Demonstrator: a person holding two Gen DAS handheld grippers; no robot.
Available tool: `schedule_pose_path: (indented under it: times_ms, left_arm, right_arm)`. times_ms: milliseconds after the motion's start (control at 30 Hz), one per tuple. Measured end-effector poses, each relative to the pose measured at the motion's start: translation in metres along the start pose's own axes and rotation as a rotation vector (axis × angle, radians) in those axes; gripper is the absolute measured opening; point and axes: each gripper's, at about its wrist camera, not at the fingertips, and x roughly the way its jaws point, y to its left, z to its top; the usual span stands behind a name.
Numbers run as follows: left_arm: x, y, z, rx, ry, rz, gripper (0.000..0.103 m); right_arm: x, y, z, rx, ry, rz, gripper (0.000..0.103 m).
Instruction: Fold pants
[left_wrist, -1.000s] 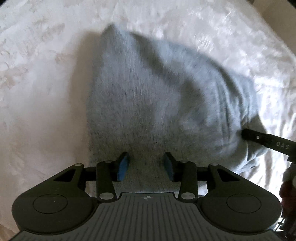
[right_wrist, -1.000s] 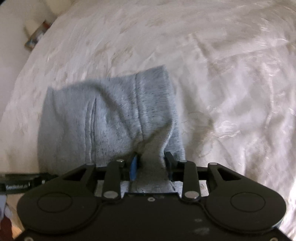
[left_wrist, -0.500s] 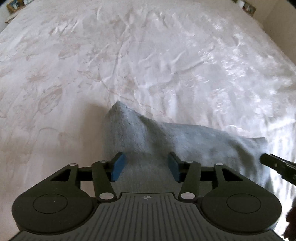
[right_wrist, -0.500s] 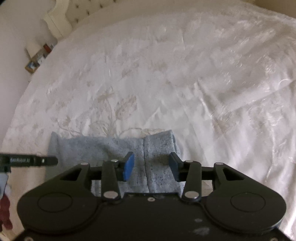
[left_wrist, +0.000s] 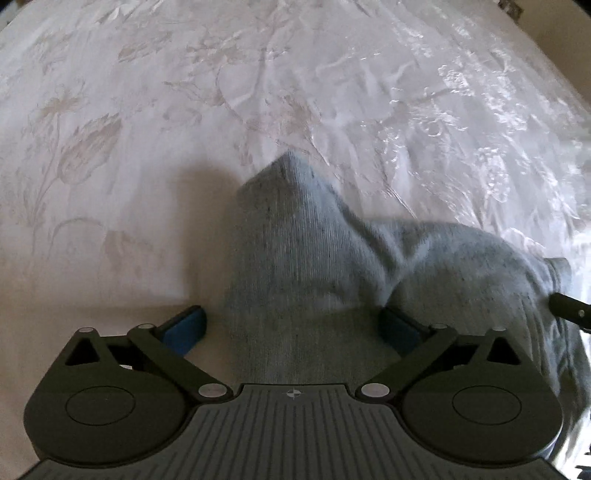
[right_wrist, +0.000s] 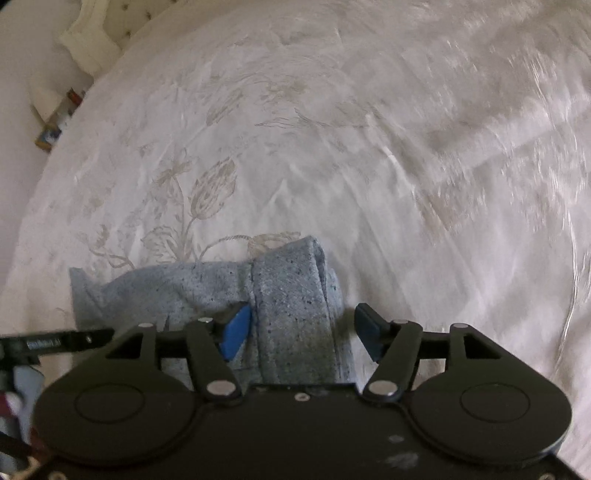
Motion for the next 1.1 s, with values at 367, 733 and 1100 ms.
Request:
schedule_pose_path:
  times_ms: [367, 733, 1100]
  left_arm:
    - [-0.020, -0.009, -0.057, -0.016, 0.009, -0.114, 0.102]
    - [-0.007, -0.006, -0.044, -0.103, 0.026, -0.135, 0.103]
    - [-0.065, -0.005, -0.040, -0.143, -0.119, -0.132, 0.020]
  right_arm:
    - [-0.024, -0.023, -0.045, 0.040, 0.085, 0.114, 0.068]
    - [0.013, -0.026, -0.030, 0.136, 0.126, 0.256, 0.072]
    - [-0.052, 0.048, 0.000, -0.045, 0.055, 0.346, 0.026]
